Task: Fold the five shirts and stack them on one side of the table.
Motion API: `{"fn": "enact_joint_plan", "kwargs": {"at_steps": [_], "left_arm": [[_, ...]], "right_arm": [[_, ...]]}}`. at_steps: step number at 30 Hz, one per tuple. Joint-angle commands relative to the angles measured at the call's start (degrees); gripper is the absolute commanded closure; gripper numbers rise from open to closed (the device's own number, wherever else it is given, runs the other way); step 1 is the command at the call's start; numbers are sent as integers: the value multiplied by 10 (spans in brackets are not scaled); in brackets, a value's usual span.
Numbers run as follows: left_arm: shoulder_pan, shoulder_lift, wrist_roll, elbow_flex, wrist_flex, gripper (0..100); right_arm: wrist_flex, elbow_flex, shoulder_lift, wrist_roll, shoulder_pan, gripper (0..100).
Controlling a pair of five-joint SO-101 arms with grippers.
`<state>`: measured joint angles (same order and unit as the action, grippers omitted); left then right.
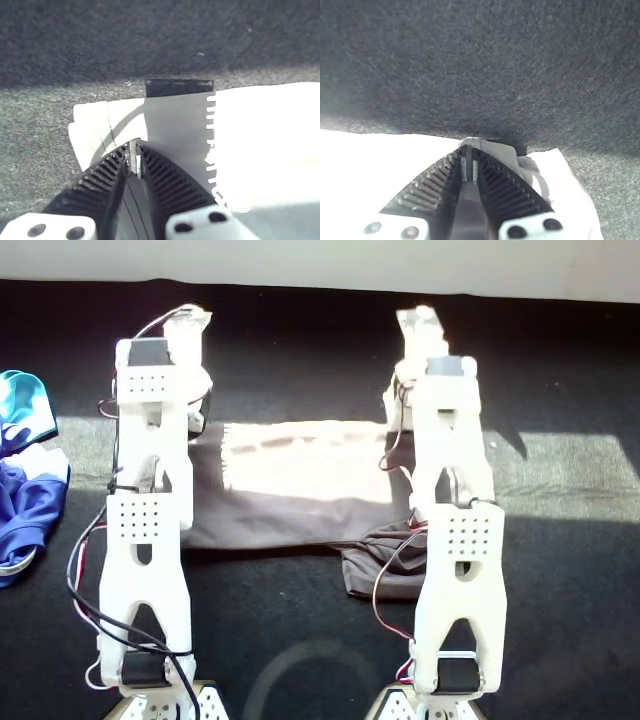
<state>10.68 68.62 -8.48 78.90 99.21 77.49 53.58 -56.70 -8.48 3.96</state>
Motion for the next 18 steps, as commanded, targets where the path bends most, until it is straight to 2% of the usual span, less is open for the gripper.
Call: {"fn": "enact_joint_plan", "kwargs": {"at_steps": [1,5,10,14,18], "left_arm": [[42,15,4,1,-27,991],[73,26,4,1,-31,991],[70,13,7,38,-14,991],[48,-24,8,103,22,991],[43,-102,8,90,23,991]], "right_arm": [[-6,32,-4,4,-44,992],[-2,33,4,4,-72,992],[28,60,56,4,-65,992],[99,121,104,4,-58,992],[196,196,144,4,-59,992]]}}
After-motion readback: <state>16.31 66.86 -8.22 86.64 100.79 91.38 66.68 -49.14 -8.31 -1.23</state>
